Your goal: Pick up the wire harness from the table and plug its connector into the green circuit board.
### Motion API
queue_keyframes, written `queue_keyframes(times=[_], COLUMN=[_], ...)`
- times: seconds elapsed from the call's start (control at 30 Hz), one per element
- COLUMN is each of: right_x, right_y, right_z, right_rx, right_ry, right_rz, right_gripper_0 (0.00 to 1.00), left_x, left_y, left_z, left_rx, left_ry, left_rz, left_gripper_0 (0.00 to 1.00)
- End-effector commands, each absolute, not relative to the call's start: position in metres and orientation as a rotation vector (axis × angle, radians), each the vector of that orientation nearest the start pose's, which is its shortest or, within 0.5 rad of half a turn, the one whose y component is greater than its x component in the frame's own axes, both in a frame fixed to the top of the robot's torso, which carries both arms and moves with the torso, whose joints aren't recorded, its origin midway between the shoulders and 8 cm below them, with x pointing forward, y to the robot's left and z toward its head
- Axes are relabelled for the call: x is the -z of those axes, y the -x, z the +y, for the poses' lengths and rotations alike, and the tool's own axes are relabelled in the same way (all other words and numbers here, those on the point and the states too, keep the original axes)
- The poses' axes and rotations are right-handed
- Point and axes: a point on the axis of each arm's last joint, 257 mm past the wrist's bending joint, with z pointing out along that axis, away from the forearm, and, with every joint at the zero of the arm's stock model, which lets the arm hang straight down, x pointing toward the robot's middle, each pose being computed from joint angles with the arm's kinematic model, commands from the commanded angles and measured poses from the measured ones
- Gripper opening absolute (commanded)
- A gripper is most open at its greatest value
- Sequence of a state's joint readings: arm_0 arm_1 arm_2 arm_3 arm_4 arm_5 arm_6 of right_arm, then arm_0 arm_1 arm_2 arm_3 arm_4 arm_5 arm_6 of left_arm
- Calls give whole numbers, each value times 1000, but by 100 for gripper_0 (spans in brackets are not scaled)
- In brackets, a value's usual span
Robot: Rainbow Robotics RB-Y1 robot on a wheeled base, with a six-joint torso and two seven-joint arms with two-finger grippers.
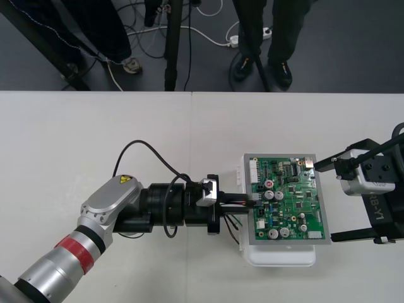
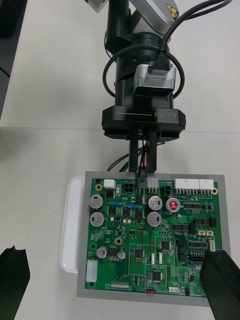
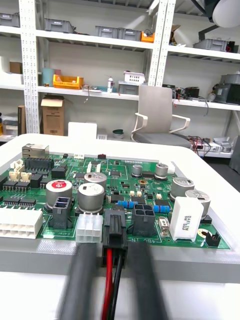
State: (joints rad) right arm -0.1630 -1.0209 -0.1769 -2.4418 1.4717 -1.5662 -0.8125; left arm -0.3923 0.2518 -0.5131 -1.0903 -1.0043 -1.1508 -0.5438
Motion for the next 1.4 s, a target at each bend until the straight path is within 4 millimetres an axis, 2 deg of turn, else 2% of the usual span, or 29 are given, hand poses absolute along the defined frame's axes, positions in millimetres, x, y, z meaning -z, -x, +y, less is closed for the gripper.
queue_keyframes(times=[0.03, 0.27, 0.43, 0.83, 1.13, 1.4], right_x=[105, 105, 105, 102, 77, 37], right_y=[-274, -273, -273, -278, -278, -270], right_z=[-158, -158, -158, -162, -165, -169], right_rx=[-345, -348, -349, -338, -430, -544], right_ry=[1870, 1869, 1870, 1854, 1789, 1708], right_rz=[1670, 1671, 1669, 1678, 1661, 1597], right_gripper_0=[100, 100, 100, 100, 100, 100], left_x=[219, 221, 228, 219, 197, 172], left_y=[-346, -357, -368, -385, -401, -409], left_z=[-117, -92, -58, 15, 76, 130], left_rx=[1005, 998, 970, 889, 783, 686], left_ry=[-1329, -1298, -1292, -1292, -1326, -1414], left_rz=[871, 912, 957, 1011, 1033, 1080], left_gripper_0=[54, 54, 54, 54, 54, 54])
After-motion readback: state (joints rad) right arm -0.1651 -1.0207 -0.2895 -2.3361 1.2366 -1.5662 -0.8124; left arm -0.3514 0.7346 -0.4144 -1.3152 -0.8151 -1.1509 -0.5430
